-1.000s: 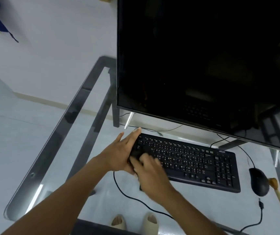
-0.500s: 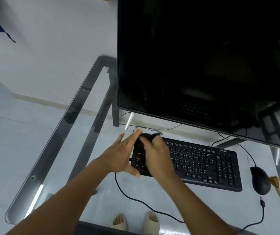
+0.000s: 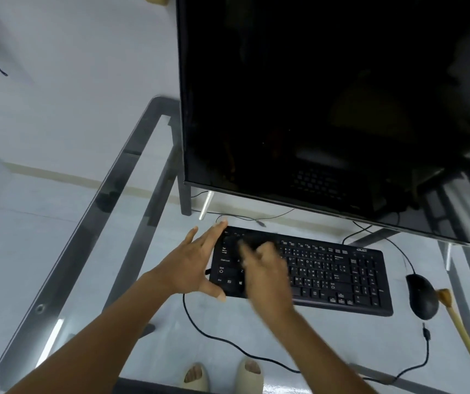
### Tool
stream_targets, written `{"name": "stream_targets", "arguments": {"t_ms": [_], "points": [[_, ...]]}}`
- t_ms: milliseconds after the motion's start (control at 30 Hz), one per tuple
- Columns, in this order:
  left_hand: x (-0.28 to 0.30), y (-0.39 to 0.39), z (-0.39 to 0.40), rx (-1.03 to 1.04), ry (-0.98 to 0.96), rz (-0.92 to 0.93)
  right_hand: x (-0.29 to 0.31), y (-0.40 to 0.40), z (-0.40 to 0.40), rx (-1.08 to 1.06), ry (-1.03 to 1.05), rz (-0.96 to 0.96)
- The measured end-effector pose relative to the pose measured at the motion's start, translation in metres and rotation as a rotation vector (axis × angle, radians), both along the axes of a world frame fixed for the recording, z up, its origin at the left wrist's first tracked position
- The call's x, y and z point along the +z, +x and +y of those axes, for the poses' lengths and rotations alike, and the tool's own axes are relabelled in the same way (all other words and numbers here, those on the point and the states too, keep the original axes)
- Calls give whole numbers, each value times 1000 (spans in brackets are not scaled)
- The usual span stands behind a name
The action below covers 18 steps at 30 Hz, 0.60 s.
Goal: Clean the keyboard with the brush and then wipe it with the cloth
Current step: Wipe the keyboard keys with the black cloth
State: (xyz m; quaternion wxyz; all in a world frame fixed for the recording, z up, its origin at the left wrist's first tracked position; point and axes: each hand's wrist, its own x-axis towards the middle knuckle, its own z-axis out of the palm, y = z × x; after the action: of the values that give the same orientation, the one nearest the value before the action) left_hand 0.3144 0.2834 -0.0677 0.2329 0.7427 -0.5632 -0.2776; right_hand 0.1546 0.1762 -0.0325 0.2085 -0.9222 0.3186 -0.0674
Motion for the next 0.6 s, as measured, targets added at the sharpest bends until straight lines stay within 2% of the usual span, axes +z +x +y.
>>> {"name": "stream_targets", "arguments": {"t_ms": [67, 100, 133, 267, 333, 367, 467, 500, 600], "points": [[-1, 0, -1, -18, -10, -44, -1, -15, 33, 288, 52, 78], [-2, -1, -1, -28, -9, -65, 4, -21, 35, 298, 153, 99], [-2, -2, -1, -35, -3, -74, 6, -25, 28, 315, 145, 74], [-3, -1, -1, -33, 28, -54, 7, -28, -39, 41, -107, 142], [-3, -2, -2, -39, 33, -57, -4, -20, -60, -208, -109, 135], [-3, -2, -2, -41, 33, -63, -3, -12, -59, -230, -174, 185], [-2, -2, -2, -44, 39, -69, 2, 21, -16, -116, -86, 114], [-2, -2, -2, -45, 32, -70, 4, 30, 1, -20, -57, 67], [-1, -2, -1, -44, 30, -89, 3, 31, 20, 164, 26, 134]]}}
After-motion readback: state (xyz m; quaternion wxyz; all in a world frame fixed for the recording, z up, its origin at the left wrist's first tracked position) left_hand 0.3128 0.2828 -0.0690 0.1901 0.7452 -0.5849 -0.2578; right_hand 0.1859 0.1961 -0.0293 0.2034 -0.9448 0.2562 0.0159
